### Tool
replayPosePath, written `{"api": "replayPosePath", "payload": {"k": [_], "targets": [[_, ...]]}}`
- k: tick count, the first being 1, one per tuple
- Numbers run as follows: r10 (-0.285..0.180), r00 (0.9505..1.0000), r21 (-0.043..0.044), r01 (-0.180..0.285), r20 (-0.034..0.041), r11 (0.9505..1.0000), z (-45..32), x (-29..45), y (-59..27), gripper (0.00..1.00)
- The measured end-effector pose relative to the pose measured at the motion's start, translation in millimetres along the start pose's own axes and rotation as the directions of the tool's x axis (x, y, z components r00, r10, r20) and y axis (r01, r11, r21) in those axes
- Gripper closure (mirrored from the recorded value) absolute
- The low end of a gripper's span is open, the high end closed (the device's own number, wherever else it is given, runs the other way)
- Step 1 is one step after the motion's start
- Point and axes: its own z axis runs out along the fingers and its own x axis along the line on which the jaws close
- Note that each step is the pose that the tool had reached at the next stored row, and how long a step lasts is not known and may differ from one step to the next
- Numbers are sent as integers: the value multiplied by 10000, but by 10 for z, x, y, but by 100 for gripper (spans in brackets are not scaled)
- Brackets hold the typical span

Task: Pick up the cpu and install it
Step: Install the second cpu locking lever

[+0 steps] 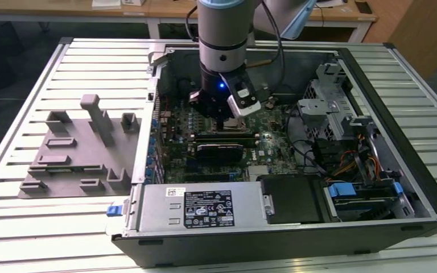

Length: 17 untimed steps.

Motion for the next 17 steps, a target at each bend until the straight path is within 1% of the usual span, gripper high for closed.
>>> {"api": "replayPosePath", "payload": {"k": [6,17], "targets": [[-1,10000,0,1,0,10000,14,30,-3,89],[-1,10000,0,1,0,10000,41,56,-6,89]]}}
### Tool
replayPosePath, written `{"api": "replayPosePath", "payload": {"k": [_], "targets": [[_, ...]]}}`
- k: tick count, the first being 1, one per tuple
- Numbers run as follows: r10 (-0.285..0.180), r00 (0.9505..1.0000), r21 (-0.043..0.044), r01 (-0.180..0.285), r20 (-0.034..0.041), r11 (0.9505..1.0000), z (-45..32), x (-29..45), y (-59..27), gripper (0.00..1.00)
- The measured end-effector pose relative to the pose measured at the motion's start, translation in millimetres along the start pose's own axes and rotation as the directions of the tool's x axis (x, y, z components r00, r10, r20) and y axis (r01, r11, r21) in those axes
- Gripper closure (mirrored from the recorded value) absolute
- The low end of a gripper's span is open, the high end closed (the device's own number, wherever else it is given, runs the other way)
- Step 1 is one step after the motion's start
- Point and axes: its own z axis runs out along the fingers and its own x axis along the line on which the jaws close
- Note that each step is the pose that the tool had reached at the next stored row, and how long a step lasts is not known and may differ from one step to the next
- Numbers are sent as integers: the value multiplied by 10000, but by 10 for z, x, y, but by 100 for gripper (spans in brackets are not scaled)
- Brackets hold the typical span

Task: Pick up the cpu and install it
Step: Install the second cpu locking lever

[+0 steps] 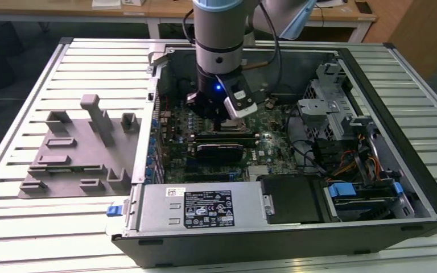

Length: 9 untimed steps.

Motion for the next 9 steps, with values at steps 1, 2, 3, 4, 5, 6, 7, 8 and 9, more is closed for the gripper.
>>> {"api": "replayPosePath", "payload": {"k": [1,2,3,4,5,6,7,8,9], "targets": [[0,10000,0,0,0,10000,2,3,0,89],[0,10000,-1,0,0,10000,4,5,-2,89],[0,10000,-2,0,0,10000,6,8,-5,89],[0,10000,-5,0,0,10000,8,12,-10,89],[0,10000,-8,0,0,10000,12,18,-15,89],[1,10000,-8,-1,0,10000,16,26,-20,89],[0,10000,-9,0,0,10000,20,32,-26,89],[0,10000,-9,0,-1,10000,25,39,-31,89],[0,10000,-9,0,-1,10000,29,44,-36,89]]}}
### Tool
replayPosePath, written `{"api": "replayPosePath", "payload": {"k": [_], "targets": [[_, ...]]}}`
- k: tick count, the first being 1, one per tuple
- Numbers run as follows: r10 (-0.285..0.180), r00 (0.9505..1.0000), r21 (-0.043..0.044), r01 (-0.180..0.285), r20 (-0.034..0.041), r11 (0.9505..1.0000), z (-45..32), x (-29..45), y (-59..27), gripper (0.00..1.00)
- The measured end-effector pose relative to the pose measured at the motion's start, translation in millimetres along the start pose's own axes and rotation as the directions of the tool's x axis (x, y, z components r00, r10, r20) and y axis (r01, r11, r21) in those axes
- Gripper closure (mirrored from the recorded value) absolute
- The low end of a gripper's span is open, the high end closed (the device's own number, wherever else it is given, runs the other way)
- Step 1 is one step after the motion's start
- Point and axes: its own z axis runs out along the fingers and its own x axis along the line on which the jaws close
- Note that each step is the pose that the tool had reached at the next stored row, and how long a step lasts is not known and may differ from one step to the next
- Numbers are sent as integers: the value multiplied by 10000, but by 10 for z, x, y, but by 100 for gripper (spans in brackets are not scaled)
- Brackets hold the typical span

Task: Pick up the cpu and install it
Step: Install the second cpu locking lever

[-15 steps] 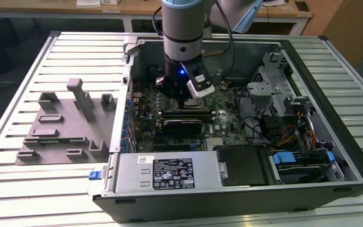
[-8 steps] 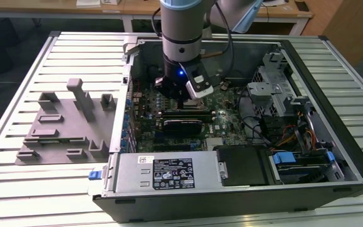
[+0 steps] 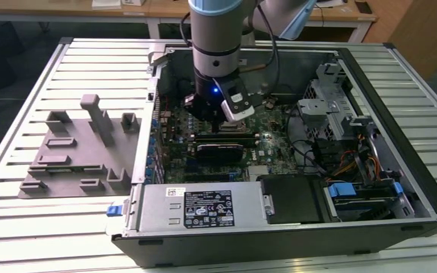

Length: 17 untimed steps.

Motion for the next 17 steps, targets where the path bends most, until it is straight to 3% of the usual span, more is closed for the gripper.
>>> {"api": "replayPosePath", "payload": {"k": [8,11,13,17], "targets": [[1,10000,-37,-1,-4,10000,40,28,-23,89],[4,10000,-127,-5,-11,9999,53,41,-41,89],[6,10000,-245,-6,-20,9997,58,45,-52,89],[5,10000,-724,-9,-57,9974,63,48,-79,89]]}}
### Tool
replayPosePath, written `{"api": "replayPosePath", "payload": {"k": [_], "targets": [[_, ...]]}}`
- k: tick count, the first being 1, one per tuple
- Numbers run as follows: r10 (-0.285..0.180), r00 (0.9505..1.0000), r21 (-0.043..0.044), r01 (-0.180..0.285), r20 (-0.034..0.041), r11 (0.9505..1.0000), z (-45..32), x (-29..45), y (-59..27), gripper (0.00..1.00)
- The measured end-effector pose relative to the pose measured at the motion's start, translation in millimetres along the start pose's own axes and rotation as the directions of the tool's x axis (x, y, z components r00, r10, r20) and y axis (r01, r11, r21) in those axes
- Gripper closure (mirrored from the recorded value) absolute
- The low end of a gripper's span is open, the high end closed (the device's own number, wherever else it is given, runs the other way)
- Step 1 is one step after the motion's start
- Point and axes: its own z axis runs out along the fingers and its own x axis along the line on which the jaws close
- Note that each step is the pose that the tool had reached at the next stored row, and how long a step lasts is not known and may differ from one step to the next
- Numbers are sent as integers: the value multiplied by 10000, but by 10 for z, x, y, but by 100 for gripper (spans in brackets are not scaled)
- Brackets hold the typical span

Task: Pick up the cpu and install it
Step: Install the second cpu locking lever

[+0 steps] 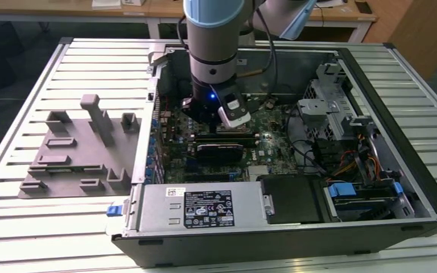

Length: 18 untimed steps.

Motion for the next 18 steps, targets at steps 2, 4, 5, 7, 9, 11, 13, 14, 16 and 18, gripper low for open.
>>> {"api": "replayPosePath", "payload": {"k": [2,4,5,7,9,11,13,14,16,18], "targets": [[4,10000,-127,-4,-11,9999,5,3,-22,89],[8,10000,-254,-9,-20,9997,16,7,-55,89],[10,10000,-317,-11,-25,9995,20,8,-72,89],[15,10000,-478,-17,-37,9989,26,10,-105,89],[19,10000,-660,-23,-49,9978,33,12,-135,89],[22,10000,-805,-27,-61,9967,42,16,-159,89],[27,10000,-947,-33,-71,9955,55,24,-168,89],[29,10000,-1004,-36,-75,9949,64,27,-170,89],[31,10000,-1123,-40,-82,9937,79,30,-172,89],[32,10000,-1195,-42,-88,9928,96,34,-173,89]]}}
